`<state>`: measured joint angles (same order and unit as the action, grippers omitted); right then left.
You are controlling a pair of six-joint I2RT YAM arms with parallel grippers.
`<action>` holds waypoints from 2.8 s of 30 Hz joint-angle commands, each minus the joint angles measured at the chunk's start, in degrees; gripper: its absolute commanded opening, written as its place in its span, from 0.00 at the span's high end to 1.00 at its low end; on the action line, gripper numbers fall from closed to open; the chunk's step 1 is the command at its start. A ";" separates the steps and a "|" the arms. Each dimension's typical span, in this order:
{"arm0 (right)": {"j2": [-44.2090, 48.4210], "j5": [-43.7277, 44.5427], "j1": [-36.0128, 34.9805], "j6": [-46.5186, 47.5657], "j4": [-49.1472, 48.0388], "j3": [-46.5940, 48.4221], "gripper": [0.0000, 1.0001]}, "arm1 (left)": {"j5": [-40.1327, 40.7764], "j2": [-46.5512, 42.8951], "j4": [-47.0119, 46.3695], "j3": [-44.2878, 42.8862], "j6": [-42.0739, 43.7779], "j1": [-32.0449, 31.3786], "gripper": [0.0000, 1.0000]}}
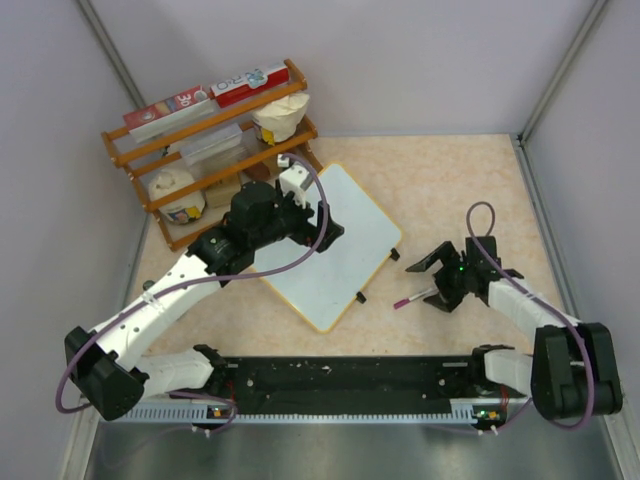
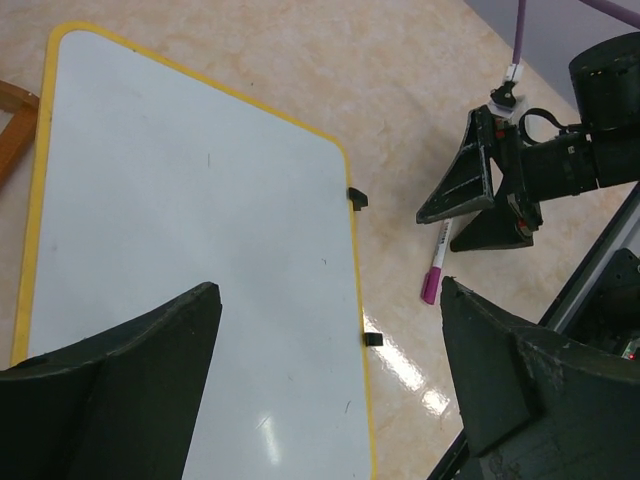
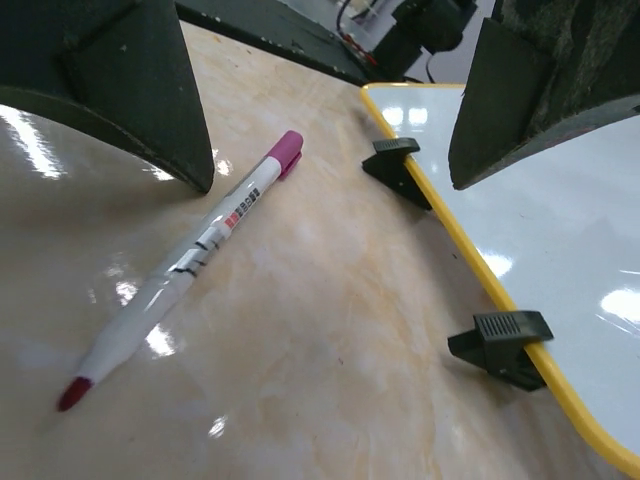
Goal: Write a sentence on the whiteboard
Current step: Move the whiteboard marker without cap to the center of the board, then move the whiteboard marker without the cap to the center of the board.
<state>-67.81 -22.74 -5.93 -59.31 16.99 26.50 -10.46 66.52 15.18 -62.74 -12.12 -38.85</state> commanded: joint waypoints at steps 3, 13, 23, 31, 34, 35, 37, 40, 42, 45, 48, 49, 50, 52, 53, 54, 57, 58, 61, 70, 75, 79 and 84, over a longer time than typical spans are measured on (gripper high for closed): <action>7.60 1.21 3.82 -1.35 -2.16 -0.85 0.02 | -3.24 -0.08 -3.75 1.21 -1.85 -0.35 0.09; 10.51 5.77 3.82 19.83 9.89 11.81 0.06 | -5.80 11.95 -6.48 -0.01 -3.44 -11.32 0.42; -6.71 11.40 3.82 27.14 10.69 19.19 1.00 | -8.17 34.70 -9.38 -10.63 -3.79 -25.20 1.00; -13.57 13.86 3.82 28.63 9.99 17.62 1.00 | -5.83 46.06 -11.66 -13.81 -5.63 -28.65 1.00; -13.93 13.95 3.91 28.55 9.99 15.43 1.00 | -0.89 48.52 -8.59 -14.08 -6.51 -28.65 1.00; -13.93 13.61 3.83 28.46 9.99 14.29 1.00 | 1.64 49.66 -8.33 -13.99 -6.69 -28.65 1.00; -13.75 13.34 3.65 28.02 10.08 13.32 1.00 | 4.20 50.72 -6.92 -14.07 -8.18 -28.47 1.00; -13.14 13.08 3.82 28.02 10.08 11.56 1.00 | 9.31 52.39 -4.20 -14.60 -9.41 -28.21 1.00; -12.70 12.55 3.74 28.19 10.69 10.59 1.00 | 14.80 53.01 -2.70 -14.69 -11.07 -27.95 1.00; -12.08 12.02 3.82 28.55 12.35 9.27 1.00 | 18.88 52.92 -1.47 -13.90 -11.70 -27.07 1.00; -11.12 9.83 3.74 28.64 13.76 8.39 1.00 | 19.95 52.57 -1.99 -12.67 -12.40 -25.58 1.00; -10.51 8.34 3.82 28.37 13.85 7.61 1.00 | 20.04 52.66 -2.08 -12.67 -12.66 -24.79 1.00; -9.89 7.89 3.82 28.20 14.03 7.25 1.00 | 19.95 52.75 -2.17 -12.76 -12.75 -24.35 1.00; -7.61 7.36 3.82 28.20 15.52 6.29 1.00 | 19.69 53.09 -2.35 -13.72 -12.58 -23.56 1.00; -6.90 7.01 3.82 28.11 16.05 5.85 1.00 | 19.60 53.45 -2.43 -14.16 -11.97 -23.38 1.00; -5.85 6.05 3.56 27.32 16.14 5.49 1.00 | 19.25 53.71 -2.35 -15.64 -11.61 -23.29 1.00; -3.47 4.20 2.86 26.44 17.54 5.58 1.00 | 17.49 55.47 -2.17 -18.72 -10.29 -23.29 1.00; -2.34 4.20 2.51 26.18 17.90 5.32 1.00 | 16.10 56.34 -2.26 -19.43 -10.12 -23.29 1.00; -1.71 5.33 1.20 25.56 17.81 4.18 1.00 | 13.02 58.19 -2.78 -22.15 -9.15 -23.38 1.00; -2.07 9.29 -3.65 20.73 13.42 2.24 1.00 | 7.82 60.49 -2.96 -25.33 -9.32 -23.46 1.00; 2.06 11.49 -3.65 21.69 16.49 5.22 1.00 | 9.93 53.99 -5.77 -17.98 -9.76 -23.38 1.00; 4.61 10.80 -3.65 22.83 16.84 7.68 0.98 | 14.23 41.45 -9.81 -9.70 -11.17 -23.11 1.00; 5.15 9.12 -3.65 27.04 17.19 9.97 0.83 | 15.46 29.12 -11.67 -1.26 -11.61 -22.15 1.00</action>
<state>-64.10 -12.97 -9.10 -36.10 34.02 32.80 2.35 106.76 7.38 -67.70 -22.87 -61.93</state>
